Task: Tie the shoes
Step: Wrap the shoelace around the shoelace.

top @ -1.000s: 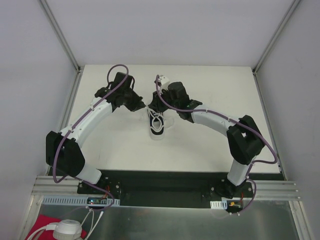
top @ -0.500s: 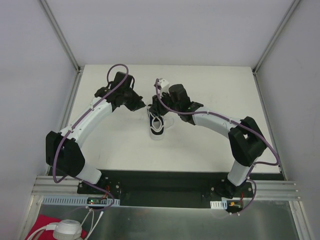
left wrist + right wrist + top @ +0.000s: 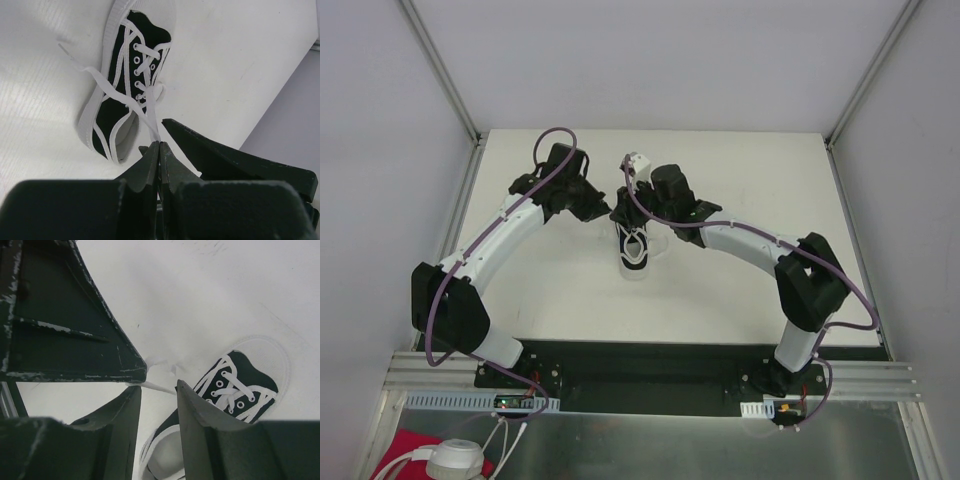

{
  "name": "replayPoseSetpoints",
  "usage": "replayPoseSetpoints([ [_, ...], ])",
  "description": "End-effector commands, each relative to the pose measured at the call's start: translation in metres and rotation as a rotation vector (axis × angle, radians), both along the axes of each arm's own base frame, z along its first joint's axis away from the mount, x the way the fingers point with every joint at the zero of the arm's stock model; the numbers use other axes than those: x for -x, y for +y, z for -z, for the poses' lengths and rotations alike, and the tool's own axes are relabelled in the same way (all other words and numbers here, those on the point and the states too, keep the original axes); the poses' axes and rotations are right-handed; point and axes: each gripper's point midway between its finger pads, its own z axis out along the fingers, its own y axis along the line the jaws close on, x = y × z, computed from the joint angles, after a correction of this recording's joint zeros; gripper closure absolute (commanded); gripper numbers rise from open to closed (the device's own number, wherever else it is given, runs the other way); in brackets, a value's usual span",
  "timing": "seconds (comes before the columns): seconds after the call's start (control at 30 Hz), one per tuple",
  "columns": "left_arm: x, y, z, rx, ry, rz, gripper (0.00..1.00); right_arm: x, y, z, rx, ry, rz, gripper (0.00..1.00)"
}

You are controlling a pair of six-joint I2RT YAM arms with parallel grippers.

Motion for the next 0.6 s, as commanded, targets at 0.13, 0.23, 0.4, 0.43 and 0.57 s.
replayPoseSetpoints([
  [0.13,-0.003,0.002,-0.02,0.007,-0.05,-0.005,1.0,-0.005,0.015,-0.027,-0.047,-0.065,-0.022,0.74],
  [0.23,-0.003,0.002,-0.021,0.006,-0.056,-0.008,1.0,-0.004,0.013,-0.025,-0.042,-0.064,-0.018,0.85],
  [0.4,0.0,0.002,-0.019,0.008,-0.047,-0.003,1.0,-0.004,0.007,-0.027,-0.042,-0.071,0.006,0.99],
  [0.43,0.001,0.002,-0.018,0.007,-0.045,-0.003,1.0,-0.004,0.004,-0.027,-0.043,-0.071,0.011,0.99],
  [0.57,0.005,0.001,-0.018,0.02,-0.037,0.003,1.0,-0.004,0.0,-0.033,-0.066,-0.069,0.026,0.99],
])
